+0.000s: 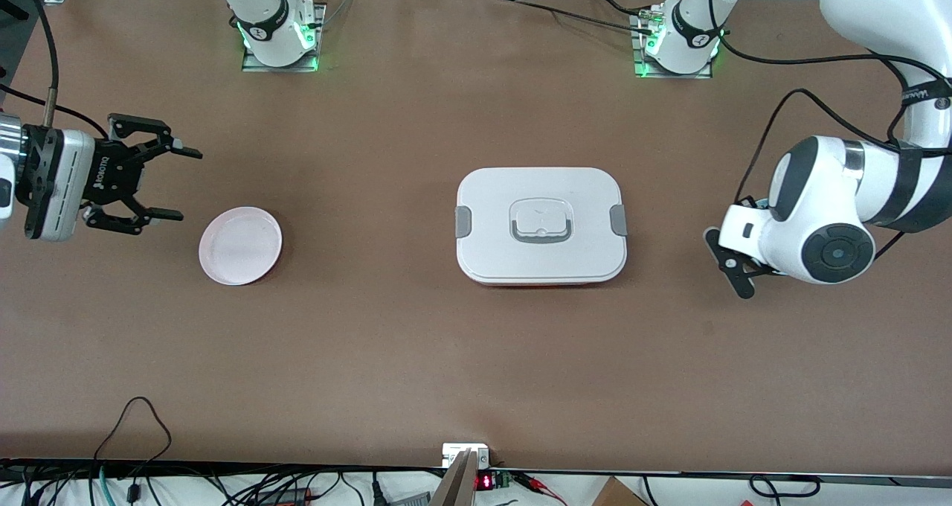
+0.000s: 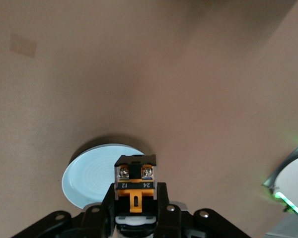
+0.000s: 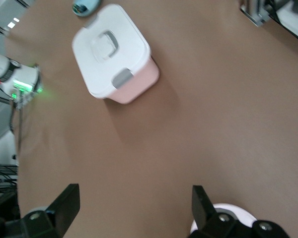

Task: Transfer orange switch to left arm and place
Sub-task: 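Carry the switch with the left gripper over the light-blue dish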

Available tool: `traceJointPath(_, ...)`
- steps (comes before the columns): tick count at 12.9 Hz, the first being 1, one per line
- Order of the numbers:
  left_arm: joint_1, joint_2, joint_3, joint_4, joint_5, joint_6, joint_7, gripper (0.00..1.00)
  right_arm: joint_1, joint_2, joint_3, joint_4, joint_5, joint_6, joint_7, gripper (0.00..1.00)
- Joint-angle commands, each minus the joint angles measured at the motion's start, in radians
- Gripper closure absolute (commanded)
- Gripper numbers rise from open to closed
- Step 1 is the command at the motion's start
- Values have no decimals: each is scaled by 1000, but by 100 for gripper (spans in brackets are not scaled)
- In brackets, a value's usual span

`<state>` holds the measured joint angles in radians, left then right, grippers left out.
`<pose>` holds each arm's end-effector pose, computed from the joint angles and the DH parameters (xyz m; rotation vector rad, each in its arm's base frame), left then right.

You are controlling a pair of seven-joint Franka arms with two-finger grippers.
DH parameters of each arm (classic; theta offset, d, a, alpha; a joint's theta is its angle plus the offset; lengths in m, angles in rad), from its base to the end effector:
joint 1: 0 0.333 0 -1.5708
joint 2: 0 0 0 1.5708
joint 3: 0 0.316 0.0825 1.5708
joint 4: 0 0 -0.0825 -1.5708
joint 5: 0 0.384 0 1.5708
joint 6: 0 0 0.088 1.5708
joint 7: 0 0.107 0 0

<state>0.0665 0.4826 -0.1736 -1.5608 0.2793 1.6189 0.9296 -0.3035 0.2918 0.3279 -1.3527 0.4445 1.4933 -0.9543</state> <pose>0.6372 -0.0265 0.3447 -2.5975 1.6047 0.7060 0.6269 0.0341 0.5707 -2.2934 -1.2180 -0.1657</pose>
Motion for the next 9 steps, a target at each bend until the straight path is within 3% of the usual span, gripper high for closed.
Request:
traceJointPath(1,82,-136,-9,-267,63,209,110,86,1,-87,-1,-57,-104,39,29,0)
traceJointPath(3,142,-168,-9,-381,72,356,211,86,27,-124,-7,-89,-174,67,67,0)
traceJointPath(6,248,-142,-7,-479,102,609,385,87,76,-149,-27,-92,-214,68,210,0)
traceJointPath(7,294,-127,-9,-513,112,690,415,87,101,-154,-32,-91,-280,71,230,0)
traceJointPath(9,320,-104,-10,-559,112,774,436,87,112,-154,-32,-92,-340,103,229,0)
